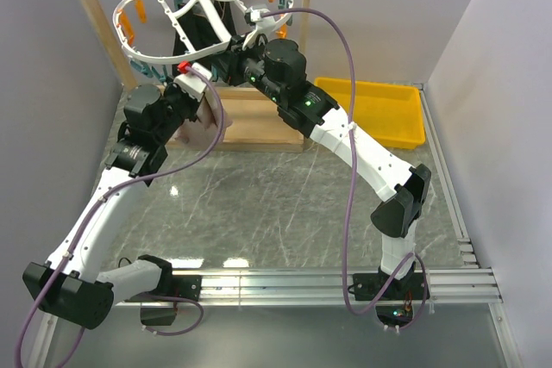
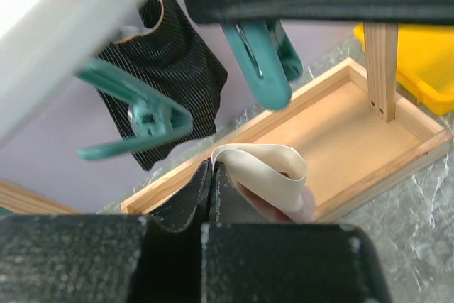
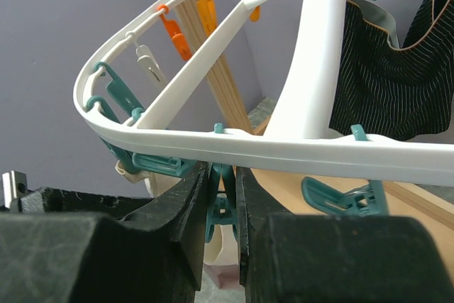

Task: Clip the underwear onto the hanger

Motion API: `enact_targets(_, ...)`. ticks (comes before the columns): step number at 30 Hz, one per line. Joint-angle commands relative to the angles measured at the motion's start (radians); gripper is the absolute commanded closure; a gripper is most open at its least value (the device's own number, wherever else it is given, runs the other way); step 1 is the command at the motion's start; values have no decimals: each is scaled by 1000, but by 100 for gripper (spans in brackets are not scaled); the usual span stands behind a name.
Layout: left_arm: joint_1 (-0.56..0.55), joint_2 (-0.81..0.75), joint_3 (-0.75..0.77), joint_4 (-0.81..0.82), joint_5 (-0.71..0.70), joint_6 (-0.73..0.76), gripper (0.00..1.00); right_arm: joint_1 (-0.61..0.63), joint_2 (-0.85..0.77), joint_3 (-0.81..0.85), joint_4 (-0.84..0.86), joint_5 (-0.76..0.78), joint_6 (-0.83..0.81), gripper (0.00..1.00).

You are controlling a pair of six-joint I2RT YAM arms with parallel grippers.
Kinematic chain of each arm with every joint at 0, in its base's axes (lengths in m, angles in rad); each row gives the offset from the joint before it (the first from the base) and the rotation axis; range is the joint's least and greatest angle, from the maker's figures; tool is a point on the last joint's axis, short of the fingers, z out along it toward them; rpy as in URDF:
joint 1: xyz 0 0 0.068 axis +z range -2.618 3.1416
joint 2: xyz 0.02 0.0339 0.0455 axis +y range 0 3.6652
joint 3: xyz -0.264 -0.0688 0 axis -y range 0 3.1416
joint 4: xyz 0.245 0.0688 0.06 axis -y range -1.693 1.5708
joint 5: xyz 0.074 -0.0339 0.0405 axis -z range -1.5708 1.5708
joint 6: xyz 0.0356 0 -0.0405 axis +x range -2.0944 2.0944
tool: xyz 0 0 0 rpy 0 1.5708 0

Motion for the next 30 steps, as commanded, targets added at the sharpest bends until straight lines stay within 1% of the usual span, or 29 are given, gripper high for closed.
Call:
enact_targets(1,3,2,63,69,-1,-42,100,-2,-26,-8,-33,-19,9,100)
enact_targets(13,3,20,111,58,11,-60,100,1,-22,-16,-28,-11,6,100)
enact_targets(30,3,37,137,35,35,-85,100,1,-17,-28,-6,0,15,100)
